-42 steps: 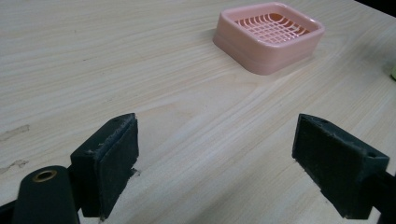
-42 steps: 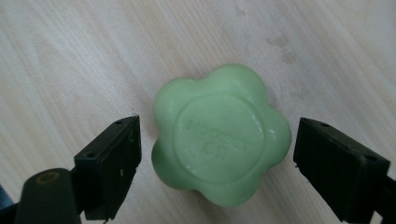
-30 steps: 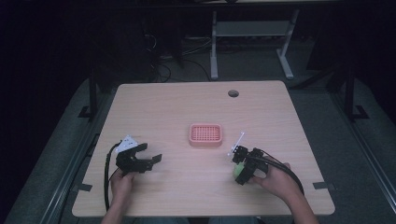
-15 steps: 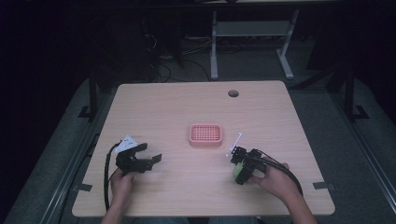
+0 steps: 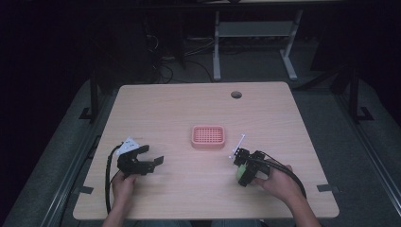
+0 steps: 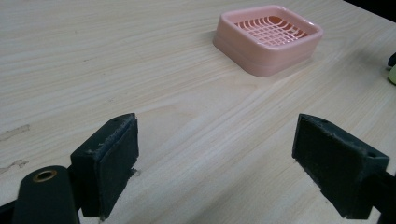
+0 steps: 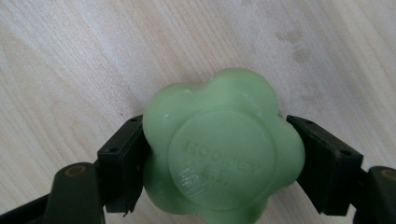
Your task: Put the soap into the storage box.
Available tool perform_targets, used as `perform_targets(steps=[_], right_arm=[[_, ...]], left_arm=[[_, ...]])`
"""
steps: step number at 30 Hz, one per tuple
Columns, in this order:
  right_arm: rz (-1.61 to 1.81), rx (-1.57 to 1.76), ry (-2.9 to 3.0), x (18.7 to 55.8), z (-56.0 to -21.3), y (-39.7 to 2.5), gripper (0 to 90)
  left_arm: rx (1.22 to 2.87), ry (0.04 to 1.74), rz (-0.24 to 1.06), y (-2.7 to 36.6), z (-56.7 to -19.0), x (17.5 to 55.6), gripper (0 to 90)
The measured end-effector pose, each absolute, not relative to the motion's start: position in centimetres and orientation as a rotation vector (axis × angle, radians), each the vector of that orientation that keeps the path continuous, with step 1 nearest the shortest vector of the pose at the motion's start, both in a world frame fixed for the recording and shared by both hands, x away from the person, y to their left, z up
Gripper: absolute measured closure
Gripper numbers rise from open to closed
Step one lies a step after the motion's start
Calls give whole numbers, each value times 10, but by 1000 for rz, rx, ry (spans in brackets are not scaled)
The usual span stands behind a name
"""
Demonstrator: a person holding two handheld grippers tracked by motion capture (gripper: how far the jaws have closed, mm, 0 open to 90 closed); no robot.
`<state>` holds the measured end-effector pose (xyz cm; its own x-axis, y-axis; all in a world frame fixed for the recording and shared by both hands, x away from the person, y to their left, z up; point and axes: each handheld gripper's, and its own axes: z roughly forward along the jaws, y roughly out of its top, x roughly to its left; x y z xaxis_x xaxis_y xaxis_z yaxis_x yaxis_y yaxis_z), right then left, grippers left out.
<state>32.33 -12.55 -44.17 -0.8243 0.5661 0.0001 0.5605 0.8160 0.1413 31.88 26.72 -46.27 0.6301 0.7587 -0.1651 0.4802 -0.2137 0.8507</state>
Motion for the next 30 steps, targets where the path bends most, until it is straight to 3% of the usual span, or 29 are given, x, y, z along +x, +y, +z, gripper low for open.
perform_targets(steps=[30], right_arm=[[285,856,2936,326,-424,-130,264]], left_arm=[[1870,989,354,267,-463,319,144]])
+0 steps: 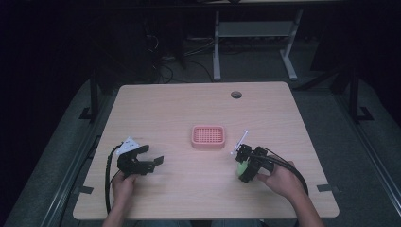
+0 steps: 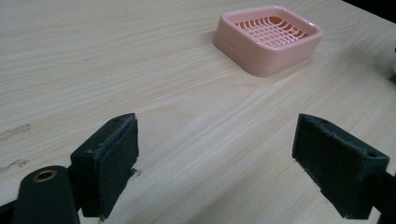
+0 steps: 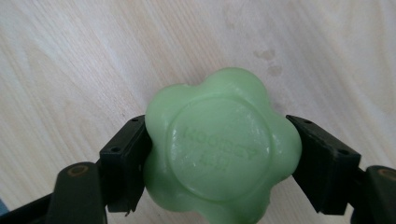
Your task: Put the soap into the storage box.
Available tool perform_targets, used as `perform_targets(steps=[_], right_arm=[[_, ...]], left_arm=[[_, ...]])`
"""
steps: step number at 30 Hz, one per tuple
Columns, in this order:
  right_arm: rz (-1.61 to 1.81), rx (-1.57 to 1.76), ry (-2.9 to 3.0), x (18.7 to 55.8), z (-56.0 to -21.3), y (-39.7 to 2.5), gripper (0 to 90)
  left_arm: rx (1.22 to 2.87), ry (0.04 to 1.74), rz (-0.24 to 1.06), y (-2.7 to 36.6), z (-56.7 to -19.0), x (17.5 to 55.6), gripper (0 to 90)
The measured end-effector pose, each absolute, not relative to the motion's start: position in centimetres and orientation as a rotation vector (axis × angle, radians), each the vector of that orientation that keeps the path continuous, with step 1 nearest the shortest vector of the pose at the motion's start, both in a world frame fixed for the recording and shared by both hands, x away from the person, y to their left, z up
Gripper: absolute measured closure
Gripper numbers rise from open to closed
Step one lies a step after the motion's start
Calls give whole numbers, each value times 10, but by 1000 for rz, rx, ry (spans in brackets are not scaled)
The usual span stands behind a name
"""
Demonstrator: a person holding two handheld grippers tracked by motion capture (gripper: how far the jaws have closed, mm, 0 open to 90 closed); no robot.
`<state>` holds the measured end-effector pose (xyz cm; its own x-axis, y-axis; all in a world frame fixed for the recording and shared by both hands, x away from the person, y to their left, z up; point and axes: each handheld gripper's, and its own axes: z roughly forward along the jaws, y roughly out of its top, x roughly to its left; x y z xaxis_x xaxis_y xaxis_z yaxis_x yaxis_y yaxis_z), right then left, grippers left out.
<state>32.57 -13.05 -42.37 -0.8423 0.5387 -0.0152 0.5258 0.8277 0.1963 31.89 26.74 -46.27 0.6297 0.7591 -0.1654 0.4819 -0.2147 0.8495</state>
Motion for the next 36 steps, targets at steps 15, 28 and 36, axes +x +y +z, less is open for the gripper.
perform_targets(steps=[15,28,36], right_arm=[[361,837,2928,344,-403,-126,264],[350,794,2931,365,-391,-109,264],[342,769,2928,375,-383,-98,263]], left_arm=[[1869,988,351,268,-463,319,143],[1857,991,344,269,-463,319,143],[1854,992,342,270,-462,319,143]])
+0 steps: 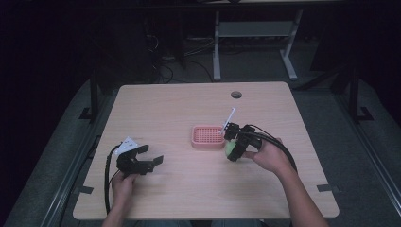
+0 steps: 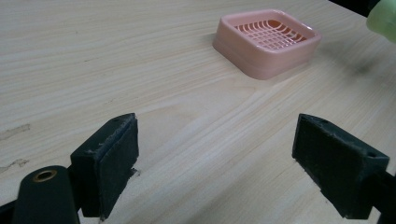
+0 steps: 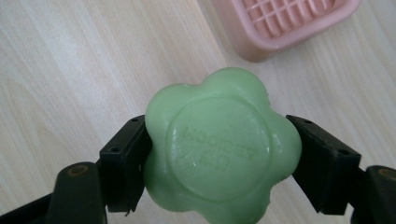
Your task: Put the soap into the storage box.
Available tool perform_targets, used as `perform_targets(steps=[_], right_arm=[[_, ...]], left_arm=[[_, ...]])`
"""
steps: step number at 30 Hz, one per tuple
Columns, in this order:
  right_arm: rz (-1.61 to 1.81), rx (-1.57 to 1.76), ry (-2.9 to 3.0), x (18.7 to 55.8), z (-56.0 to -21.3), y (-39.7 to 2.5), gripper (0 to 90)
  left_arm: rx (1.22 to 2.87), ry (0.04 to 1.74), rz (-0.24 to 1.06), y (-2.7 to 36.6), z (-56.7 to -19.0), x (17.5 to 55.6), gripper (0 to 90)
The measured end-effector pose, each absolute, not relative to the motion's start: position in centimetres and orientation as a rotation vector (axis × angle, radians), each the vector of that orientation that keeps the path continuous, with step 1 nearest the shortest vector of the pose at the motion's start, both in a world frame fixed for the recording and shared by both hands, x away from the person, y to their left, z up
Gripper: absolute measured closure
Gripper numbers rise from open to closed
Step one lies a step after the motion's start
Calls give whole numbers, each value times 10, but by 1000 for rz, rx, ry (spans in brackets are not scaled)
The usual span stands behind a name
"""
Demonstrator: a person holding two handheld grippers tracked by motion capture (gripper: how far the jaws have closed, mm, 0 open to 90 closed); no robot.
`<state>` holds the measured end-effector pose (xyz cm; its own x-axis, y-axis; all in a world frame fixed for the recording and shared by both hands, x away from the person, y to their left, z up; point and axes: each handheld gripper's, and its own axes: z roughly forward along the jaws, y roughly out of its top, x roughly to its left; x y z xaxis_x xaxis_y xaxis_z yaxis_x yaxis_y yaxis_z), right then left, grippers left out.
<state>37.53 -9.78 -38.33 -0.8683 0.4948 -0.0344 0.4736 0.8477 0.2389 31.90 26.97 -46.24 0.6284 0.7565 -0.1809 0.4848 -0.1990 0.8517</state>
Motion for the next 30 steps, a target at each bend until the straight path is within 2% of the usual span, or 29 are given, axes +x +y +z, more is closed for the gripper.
perform_targets(steps=[30], right_arm=[[329,760,2933,417,-371,-69,263]], left_arm=[[1847,996,334,271,-462,319,143]])
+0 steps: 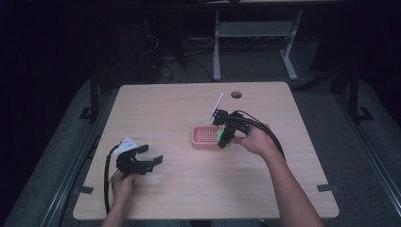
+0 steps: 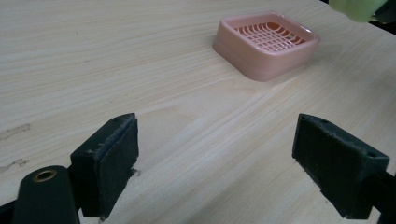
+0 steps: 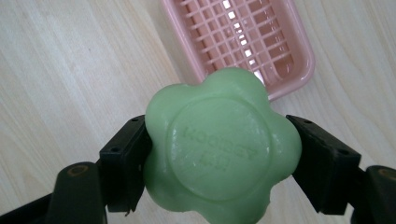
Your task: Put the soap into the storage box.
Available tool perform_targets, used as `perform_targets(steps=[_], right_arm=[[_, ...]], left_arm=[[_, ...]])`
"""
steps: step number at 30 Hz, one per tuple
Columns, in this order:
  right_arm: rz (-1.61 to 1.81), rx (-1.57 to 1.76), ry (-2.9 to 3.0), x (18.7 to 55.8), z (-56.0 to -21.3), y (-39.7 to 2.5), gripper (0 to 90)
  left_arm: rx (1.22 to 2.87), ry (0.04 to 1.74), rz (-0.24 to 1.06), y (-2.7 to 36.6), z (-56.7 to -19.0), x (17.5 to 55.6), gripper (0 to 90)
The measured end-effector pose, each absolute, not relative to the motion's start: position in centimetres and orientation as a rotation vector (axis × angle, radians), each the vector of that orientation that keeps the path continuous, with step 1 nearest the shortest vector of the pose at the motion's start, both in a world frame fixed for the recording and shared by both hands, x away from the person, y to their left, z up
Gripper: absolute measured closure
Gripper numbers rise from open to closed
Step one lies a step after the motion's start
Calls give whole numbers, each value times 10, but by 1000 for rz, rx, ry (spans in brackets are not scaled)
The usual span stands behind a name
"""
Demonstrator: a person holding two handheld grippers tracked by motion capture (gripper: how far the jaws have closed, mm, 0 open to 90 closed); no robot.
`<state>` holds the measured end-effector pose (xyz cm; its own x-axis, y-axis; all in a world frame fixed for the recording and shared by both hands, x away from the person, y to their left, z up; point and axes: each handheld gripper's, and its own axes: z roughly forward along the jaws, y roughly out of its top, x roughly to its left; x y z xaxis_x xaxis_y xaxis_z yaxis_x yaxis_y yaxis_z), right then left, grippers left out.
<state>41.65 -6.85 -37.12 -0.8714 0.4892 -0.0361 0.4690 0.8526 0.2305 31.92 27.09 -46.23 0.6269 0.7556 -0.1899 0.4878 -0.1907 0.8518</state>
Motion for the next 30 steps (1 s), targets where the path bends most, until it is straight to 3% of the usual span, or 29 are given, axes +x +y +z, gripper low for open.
perform_targets(steps=[30], right_arm=[[318,769,2944,452,-368,-36,263]], left_arm=[[1856,986,338,272,-462,320,143]])
